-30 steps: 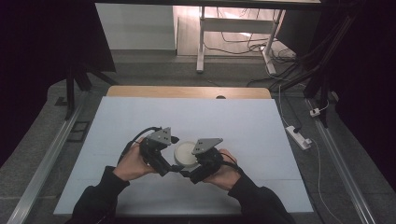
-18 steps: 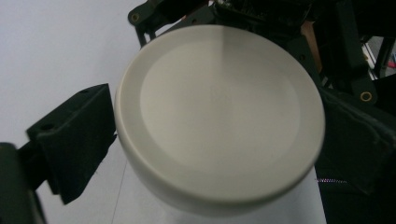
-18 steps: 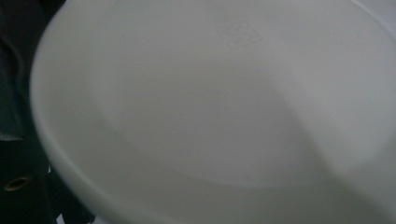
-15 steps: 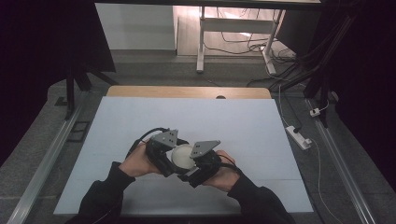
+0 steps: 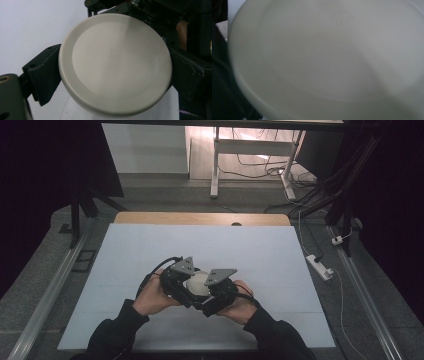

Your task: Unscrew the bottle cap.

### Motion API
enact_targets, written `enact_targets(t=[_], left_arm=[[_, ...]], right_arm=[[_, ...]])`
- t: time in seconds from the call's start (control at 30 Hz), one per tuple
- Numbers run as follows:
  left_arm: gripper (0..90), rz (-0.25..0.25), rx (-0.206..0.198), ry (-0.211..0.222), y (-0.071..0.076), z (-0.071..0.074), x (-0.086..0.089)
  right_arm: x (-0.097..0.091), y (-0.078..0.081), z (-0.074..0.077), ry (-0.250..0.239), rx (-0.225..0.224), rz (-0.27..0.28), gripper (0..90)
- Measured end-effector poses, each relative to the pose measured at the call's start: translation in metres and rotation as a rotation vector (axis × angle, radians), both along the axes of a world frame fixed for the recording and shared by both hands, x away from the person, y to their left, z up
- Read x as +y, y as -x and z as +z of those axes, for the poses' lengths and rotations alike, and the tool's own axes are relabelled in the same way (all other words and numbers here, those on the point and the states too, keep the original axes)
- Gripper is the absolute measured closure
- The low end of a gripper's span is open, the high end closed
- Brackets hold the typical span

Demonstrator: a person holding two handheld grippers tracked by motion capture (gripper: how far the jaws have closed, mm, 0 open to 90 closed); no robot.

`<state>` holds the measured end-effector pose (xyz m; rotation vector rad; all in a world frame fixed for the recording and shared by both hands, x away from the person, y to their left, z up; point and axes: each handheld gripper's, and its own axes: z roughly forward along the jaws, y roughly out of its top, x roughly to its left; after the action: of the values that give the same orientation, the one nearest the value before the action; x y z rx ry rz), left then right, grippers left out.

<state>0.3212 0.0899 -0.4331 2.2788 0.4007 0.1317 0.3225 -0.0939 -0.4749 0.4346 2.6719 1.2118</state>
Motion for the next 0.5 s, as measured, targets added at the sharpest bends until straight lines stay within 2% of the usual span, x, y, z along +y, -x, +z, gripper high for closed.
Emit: enact_targets(t=[0.1, 0.17, 0.27, 0.33, 0.5], left_arm=[[7.8, 0.05, 0.0, -0.016, 0.002, 0.002, -0.005], [7.7, 0.051, -0.002, -0.018, 0.003, 0.002, -0.005], [7.2, 0.029, -0.018, -0.011, 0.002, 0.002, -0.005], [1.9, 0.016, -0.022, -0.012, 0.002, 0.003, -0.003], [0.0, -0.07, -0.037, -0.035, 0.002, 0.009, 0.007]], right_arm=[[-0.001, -0.001, 0.0, 0.003, -0.004, -0.012, 6.6], [-0.001, -0.001, 0.0, 0.0, 0.0, -0.012, 6.6], [-0.002, -0.001, 0.0, -0.004, 0.003, -0.01, 6.6], [-0.002, -0.001, 0.001, -0.016, 0.003, 0.011, 6.6], [-0.001, 0.002, 0.002, -0.025, 0.001, 0.045, 6.6]])
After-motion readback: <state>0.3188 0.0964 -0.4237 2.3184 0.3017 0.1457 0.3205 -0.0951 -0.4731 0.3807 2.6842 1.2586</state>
